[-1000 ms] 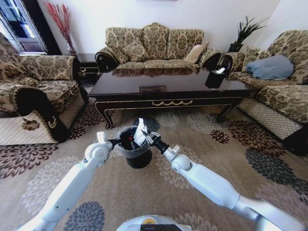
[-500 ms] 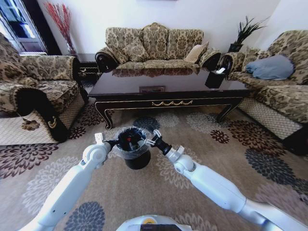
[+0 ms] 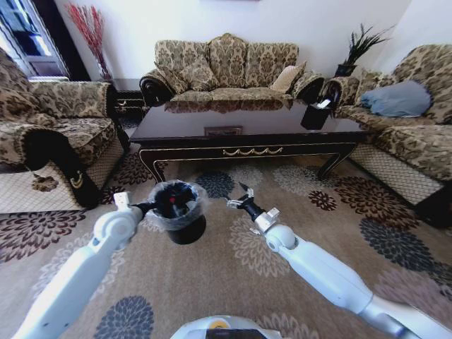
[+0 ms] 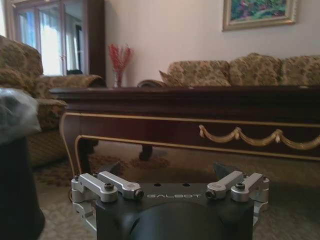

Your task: Move to the front of the table and pick up the trash from the floor, then place it into the trash bin.

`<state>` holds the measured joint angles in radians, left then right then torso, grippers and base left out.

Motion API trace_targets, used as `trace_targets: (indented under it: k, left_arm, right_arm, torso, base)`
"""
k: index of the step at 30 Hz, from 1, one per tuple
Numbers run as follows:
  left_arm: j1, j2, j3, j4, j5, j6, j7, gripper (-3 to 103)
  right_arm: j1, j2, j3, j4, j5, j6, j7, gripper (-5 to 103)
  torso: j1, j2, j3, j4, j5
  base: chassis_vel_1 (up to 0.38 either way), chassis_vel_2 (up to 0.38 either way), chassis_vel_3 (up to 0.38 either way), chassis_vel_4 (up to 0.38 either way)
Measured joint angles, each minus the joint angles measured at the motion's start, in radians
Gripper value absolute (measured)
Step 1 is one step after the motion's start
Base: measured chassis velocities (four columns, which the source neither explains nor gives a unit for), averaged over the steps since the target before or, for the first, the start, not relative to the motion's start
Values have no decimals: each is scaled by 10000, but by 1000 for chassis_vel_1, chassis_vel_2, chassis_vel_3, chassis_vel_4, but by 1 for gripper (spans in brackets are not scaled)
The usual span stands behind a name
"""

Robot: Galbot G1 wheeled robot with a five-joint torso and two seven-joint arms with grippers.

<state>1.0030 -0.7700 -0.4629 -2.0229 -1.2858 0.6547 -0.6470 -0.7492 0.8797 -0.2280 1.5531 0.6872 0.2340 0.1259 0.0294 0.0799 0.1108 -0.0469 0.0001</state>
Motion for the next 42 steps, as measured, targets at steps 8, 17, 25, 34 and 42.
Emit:
trace_targets:
  k: [8, 17, 25, 34, 42]
  left_arm:
    - [67, 27, -533, -331, -309, -6, -155, 4]
    - [78, -109, -640, -563, -262, -5, -160, 4]
    - [247, -35, -902, -918, -362, 49, -217, 4]
    - [509, -110, -1035, -1351, -366, 115, -259, 4]
    - [787, -34, -1327, -1591, -408, 126, -261, 4]
  right_arm:
    - [-117, 238, -730, -1338, 327, -1172, 1059, 100]
    - [393, 482, -1557, -2628, 959, -2195, 1635, 100]
    - [1509, 1221, -2466, -5909, -673, -1677, 369, 100]
    - [1923, 2745, -2730, -8479, -1628, -891, -517, 100]
    - [2058, 3502, -2497, -9501, -1819, -812, -602, 100]
  torso:
    - [0, 0, 0, -3, 0]
    - [0, 0, 0, -4, -1]
    - [0, 0, 0, -3, -2]
    - [0, 0, 0, -1, 0]
    - [0, 0, 1, -3, -1]
  base:
    - [0, 0, 0, 0]
    - [0, 0, 0, 0]
    - [0, 0, 0, 0]
    - [0, 0, 0, 0]
    - [0, 0, 0, 0]
